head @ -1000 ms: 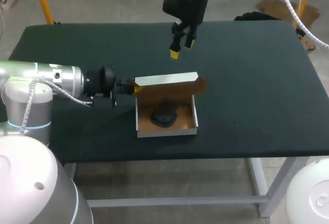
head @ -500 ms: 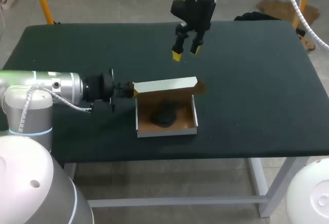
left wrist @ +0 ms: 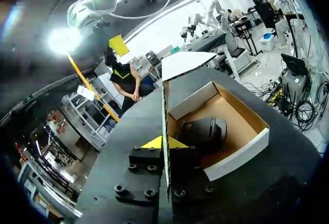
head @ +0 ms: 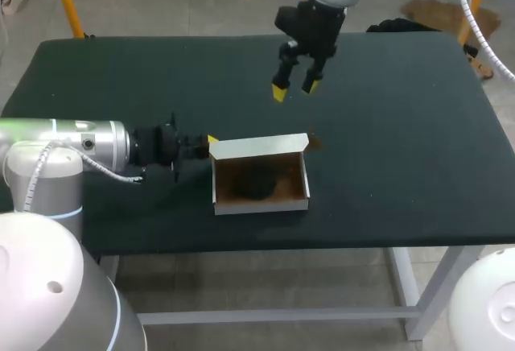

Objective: Assemble the packaging by folding the flat box into shape, placing the metal phone stand inside, and closing the box properly

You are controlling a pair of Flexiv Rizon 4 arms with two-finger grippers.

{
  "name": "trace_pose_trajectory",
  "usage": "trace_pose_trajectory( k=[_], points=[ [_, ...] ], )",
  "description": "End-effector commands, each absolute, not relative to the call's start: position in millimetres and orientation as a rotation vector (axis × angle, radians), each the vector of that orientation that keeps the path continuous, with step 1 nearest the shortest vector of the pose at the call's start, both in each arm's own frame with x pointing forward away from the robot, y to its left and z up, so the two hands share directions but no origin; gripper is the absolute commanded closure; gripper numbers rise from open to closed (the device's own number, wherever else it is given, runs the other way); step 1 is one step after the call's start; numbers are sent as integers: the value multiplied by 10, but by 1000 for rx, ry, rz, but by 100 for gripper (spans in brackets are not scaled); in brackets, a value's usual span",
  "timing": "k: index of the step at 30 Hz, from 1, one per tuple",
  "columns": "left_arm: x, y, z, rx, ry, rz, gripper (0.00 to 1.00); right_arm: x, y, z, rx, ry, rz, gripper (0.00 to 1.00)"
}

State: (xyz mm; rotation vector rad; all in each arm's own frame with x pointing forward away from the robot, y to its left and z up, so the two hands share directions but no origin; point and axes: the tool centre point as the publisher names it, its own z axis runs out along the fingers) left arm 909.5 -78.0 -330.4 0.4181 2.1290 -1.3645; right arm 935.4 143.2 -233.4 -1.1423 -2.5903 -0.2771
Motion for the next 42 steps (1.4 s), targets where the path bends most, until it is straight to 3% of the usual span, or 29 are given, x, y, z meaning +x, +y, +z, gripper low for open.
trace_pose_trajectory(
  k=[1, 34, 42],
  points=[
    [9057, -787, -3358, 435, 2129, -1329, 100, 9302, 1406, -2362, -1150, -2579, -290, 0],
    [8985, -812, -3388, 528, 2131, -1180, 100, 9146, 1391, -2322, -1185, -2552, -287, 0],
    [8884, -794, -3371, 570, 2066, -1098, 100, 9134, 1328, -2327, -1402, -2294, -204, 0]
  ],
)
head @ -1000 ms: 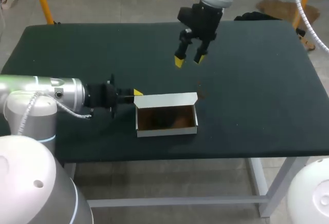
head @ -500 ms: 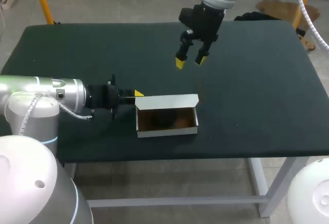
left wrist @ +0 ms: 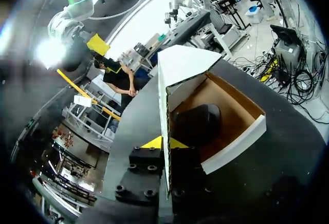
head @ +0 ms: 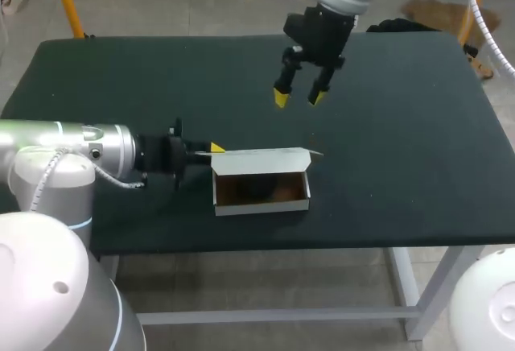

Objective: Assemble the packaging by folding the flat box into shape, placing the metal phone stand inside, and closing the box properly

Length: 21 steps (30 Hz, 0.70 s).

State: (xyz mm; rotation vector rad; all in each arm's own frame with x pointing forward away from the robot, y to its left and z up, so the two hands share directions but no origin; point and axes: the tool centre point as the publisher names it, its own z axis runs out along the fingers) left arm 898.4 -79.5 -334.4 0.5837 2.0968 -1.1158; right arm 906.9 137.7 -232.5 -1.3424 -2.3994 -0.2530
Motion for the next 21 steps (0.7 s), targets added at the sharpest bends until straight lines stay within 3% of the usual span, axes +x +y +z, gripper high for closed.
trace_pose_trajectory(
  k=[1, 21],
  points=[
    [8878, -795, -3372, 571, 2063, -1100, 100, 9122, 1321, -2337, -1425, -2264, -196, 0],
    [8821, -818, -3444, 623, 2010, -1024, 100, 8836, 1231, -2570, -1724, -1922, -59, 0]
  ],
)
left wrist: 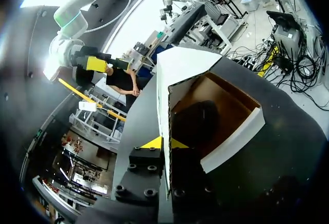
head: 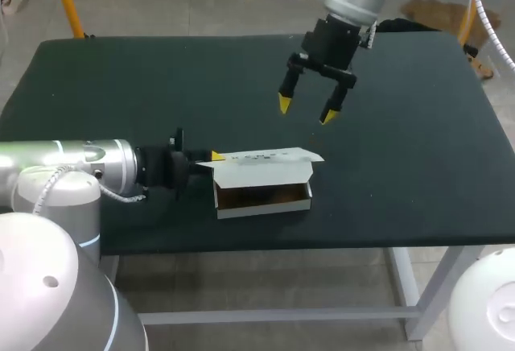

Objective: Assemble the packaging by folding the flat box into shape, placing the metal phone stand inside, and closing the box properly

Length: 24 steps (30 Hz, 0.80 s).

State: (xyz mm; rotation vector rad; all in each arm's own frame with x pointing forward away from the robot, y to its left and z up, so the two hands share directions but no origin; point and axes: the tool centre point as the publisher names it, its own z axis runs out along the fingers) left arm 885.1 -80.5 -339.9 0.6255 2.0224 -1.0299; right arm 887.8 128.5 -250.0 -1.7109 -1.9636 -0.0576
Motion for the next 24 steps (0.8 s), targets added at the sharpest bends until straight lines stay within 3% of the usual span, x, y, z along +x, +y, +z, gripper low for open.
trace_pose_trajectory(
  k=[1, 21, 22, 23, 24],
  points=[
    [8821, -820, -3448, 626, 2009, -1022, 100, 8827, 1218, -2579, -1736, -1908, -68, 0],
    [8851, -831, -3485, 651, 1977, -987, 100, 8761, 1170, -2681, -1888, -1795, -25, 0],
    [8851, -833, -3489, 653, 1976, -985, 100, 8751, 1166, -2706, -1892, -1792, -22, 3],
    [8851, -834, -3491, 654, 1975, -984, 100, 8742, 1162, -2729, -1895, -1784, -22, 26],
    [8852, -835, -3495, 655, 1974, -984, 100, 8734, 1160, -2751, -1898, -1784, -21, 41]
  ],
)
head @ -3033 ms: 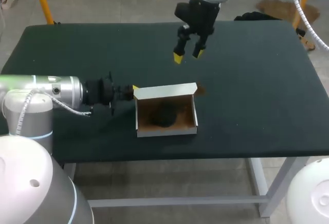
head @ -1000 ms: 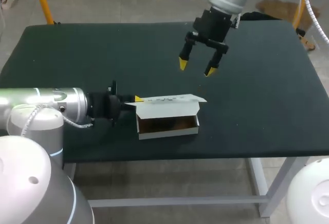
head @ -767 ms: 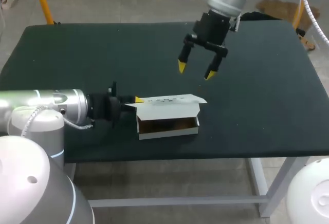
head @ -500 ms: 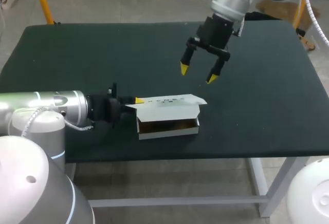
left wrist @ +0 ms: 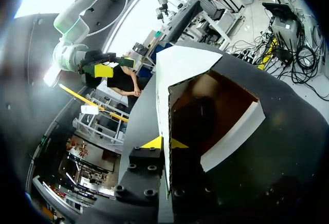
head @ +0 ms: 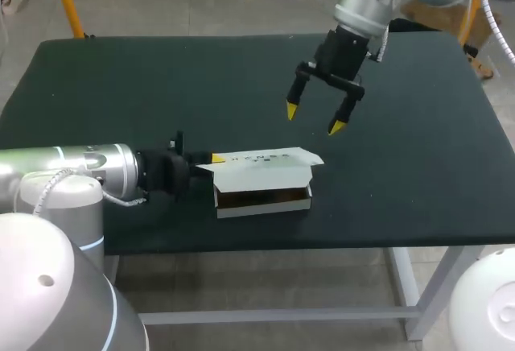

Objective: Assemble the packaging by folding the flat box into shape, placing the metal phone stand inside, and closing the box properly

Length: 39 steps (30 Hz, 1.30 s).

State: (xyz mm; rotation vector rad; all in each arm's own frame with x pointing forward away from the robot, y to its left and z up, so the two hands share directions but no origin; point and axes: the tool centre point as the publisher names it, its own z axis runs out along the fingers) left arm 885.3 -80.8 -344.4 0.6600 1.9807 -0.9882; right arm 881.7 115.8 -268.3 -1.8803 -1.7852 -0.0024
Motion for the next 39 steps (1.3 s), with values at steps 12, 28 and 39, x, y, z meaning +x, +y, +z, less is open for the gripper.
trace_pose_trajectory(
  k=[12, 28, 39],
  points=[
    [8841, -838, -3534, 667, 1963, -974, 100, 8618, 1145, -3116, -1761, -1839, -27, 53],
    [8840, -844, -3572, 680, 1938, -988, 100, 8609, 1140, -3250, -1733, -1854, -2, 60],
    [8823, -833, -3580, 680, 1916, -999, 100, 8597, 1104, -3326, -1728, -1859, 11, 62]
  ],
)
